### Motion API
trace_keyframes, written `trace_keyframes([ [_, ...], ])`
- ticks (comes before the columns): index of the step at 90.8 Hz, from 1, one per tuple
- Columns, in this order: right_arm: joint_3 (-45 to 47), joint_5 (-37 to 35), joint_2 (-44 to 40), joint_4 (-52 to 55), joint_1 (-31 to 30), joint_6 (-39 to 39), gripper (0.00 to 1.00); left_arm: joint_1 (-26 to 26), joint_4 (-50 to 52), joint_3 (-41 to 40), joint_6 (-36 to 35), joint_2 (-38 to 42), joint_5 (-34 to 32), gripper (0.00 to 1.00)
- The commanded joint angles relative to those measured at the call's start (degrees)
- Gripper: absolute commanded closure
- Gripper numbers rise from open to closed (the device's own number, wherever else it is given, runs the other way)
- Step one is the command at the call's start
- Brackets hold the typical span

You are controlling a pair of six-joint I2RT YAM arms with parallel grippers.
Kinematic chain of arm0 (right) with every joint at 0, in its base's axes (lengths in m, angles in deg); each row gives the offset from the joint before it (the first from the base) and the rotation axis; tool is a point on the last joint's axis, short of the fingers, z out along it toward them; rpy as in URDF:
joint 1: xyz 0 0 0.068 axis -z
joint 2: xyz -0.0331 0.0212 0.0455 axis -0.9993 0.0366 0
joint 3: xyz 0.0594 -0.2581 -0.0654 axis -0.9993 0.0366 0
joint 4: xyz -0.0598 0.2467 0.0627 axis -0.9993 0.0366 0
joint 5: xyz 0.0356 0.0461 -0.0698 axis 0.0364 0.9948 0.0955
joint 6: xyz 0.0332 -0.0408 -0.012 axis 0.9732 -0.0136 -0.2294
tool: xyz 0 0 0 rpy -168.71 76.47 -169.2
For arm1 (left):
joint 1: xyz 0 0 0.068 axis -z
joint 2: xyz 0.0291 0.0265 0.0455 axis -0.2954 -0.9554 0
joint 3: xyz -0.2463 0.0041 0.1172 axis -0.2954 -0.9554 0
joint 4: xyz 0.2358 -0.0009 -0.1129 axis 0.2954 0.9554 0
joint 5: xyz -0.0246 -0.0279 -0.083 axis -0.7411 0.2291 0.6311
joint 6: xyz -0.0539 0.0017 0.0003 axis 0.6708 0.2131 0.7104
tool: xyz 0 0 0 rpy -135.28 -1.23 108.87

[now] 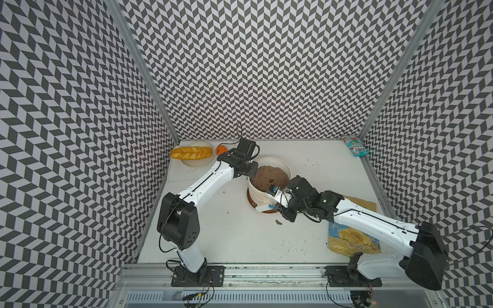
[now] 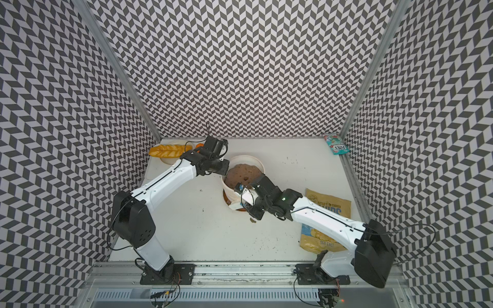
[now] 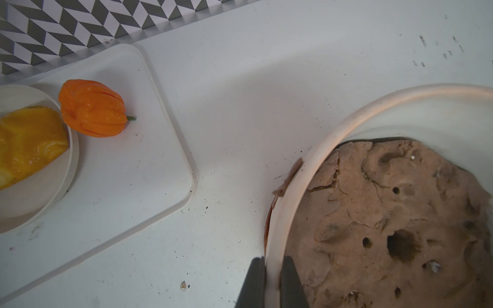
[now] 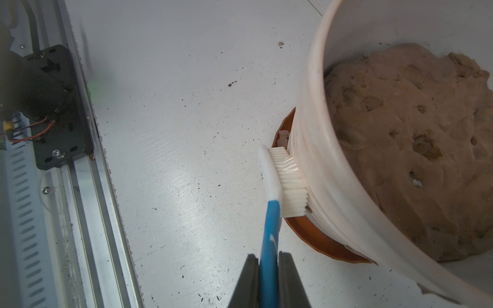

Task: Scrub the dried mud off the ceramic pot
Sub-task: Brush off the soil from the pot.

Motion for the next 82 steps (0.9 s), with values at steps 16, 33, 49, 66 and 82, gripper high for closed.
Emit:
trace_keyframes([
  [16,1.3,-15.0,-2.2,5.2,3.1,3.0,1.0,-0.9,-0.5,-0.4,-2.5,0.8,1.1,1.0],
  [33,-1.1,-12.7,-5.1,9.1,3.0,2.2,1.0,-0.9,-0.6,-0.8,-2.6,0.9,0.7,1.0],
  [49,-2.3,-4.4,-10.1,12.3,2.9,-0.1,1.0,-0.9,-0.6,0.0,-3.2,0.8,0.7,1.0],
  [66,-3.4,3.1,-13.6,12.1,2.9,-1.9,1.0,-0.8,-1.0,0.1,-5.5,0.3,0.0,1.0],
  [82,-2.3,10.6,-15.4,7.6,2.9,-2.4,1.0,-1.2,-1.3,0.5,-9.4,-0.8,0.8,1.0],
])
